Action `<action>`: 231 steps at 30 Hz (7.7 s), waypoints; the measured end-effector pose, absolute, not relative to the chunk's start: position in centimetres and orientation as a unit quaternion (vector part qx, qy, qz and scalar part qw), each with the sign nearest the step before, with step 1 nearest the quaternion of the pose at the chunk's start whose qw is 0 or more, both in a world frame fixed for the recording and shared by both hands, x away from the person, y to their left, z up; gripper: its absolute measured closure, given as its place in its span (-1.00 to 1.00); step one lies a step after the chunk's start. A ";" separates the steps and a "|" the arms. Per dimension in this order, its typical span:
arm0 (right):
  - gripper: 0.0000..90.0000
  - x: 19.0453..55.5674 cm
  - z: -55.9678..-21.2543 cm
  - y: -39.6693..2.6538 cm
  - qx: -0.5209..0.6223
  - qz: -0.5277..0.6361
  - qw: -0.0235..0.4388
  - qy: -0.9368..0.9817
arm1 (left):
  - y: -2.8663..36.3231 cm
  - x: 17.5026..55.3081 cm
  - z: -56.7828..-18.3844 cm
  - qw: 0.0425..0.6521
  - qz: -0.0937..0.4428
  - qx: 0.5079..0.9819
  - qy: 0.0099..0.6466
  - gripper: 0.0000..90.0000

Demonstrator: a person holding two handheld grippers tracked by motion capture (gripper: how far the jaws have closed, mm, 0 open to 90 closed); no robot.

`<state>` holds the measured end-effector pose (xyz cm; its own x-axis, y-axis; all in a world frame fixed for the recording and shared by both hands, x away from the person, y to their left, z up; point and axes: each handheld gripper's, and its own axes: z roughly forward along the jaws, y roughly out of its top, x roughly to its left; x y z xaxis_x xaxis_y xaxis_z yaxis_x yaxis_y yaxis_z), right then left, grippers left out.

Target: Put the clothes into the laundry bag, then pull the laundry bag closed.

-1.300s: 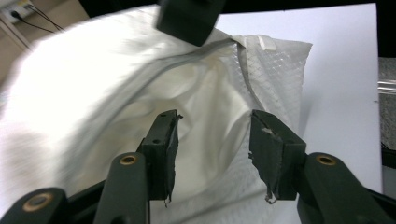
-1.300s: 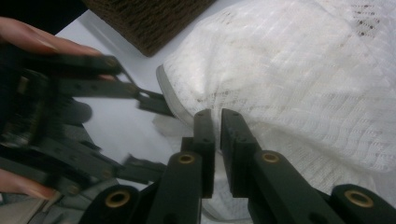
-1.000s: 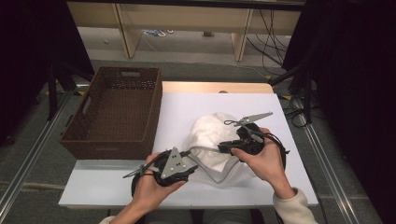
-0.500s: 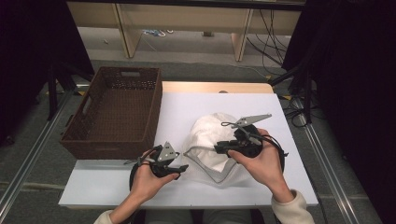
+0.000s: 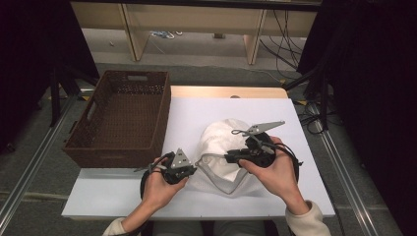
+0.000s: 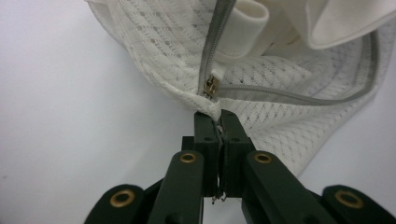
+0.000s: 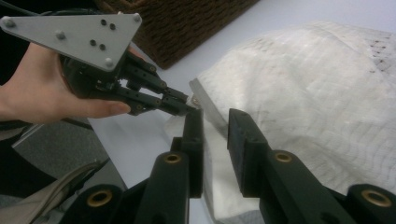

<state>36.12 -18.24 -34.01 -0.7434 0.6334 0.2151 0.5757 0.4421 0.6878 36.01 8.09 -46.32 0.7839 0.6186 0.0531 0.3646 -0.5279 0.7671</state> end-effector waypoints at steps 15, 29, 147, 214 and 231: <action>0.76 34.8 -35.6 -15.0 0.319 0.355 0.005 0.879 | 9.0 31.7 -45.1 0.426 0.154 0.847 0.279 0.94; 0.66 33.9 -38.8 -14.2 0.321 0.313 -0.005 0.894 | 9.2 29.8 -45.8 0.428 0.137 0.850 0.277 0.90; 0.92 34.1 -42.8 -10.0 0.339 0.380 0.000 0.861 | 9.8 30.4 -46.2 0.426 0.174 0.846 0.270 -0.16; 0.93 32.4 -38.6 -12.8 0.391 0.312 0.036 0.865 | 10.3 30.6 -44.4 0.455 0.171 0.826 0.287 0.92; 0.93 32.5 -38.1 -13.5 0.394 0.303 0.034 0.867 | 9.9 30.5 -44.5 0.480 0.167 0.800 0.319 0.92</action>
